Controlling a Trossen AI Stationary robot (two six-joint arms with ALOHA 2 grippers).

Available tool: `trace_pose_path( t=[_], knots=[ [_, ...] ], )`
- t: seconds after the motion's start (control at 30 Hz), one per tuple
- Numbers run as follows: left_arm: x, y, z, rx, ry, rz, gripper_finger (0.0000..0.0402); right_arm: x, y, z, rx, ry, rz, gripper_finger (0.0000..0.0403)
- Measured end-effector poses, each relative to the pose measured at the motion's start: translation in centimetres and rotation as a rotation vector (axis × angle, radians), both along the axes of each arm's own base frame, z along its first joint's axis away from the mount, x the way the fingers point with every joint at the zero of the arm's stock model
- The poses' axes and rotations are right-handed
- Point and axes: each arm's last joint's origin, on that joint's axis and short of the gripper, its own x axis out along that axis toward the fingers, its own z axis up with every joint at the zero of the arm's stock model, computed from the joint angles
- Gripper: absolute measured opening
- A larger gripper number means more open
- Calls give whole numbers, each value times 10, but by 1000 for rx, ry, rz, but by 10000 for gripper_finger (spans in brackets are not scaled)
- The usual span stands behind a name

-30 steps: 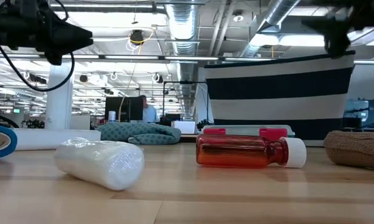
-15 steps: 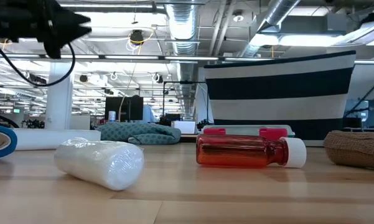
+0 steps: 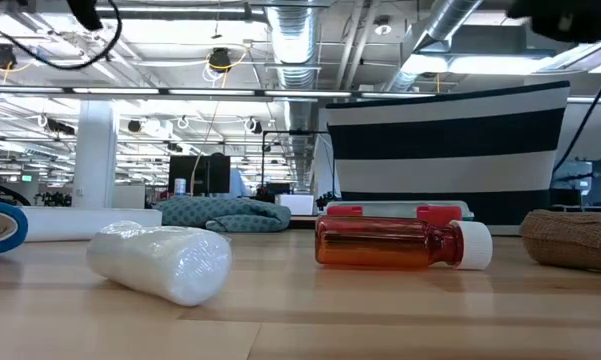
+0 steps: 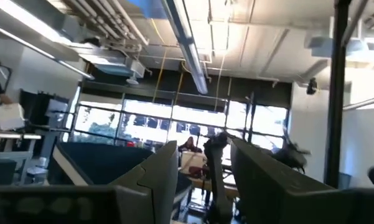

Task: Pick & place medical supplies in basket/bin
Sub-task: Put the brown bandage into the blue basket

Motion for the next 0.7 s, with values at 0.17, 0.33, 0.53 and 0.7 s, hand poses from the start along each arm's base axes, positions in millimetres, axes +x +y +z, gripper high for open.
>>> trace_pose_path(
  t=[0.17,0.33,0.53,0.7],
  knots=[
    [0,1,24,-14,16,32,138,2,7,-14,84,193,-51,208],
    [8,0,26,8,86,66,138,4,15,-45,69,398,-165,208],
    [15,0,21,-20,156,150,138,17,28,-79,84,554,-224,208],
    [15,0,21,-16,163,159,138,26,32,-105,60,657,-249,208]
  ],
)
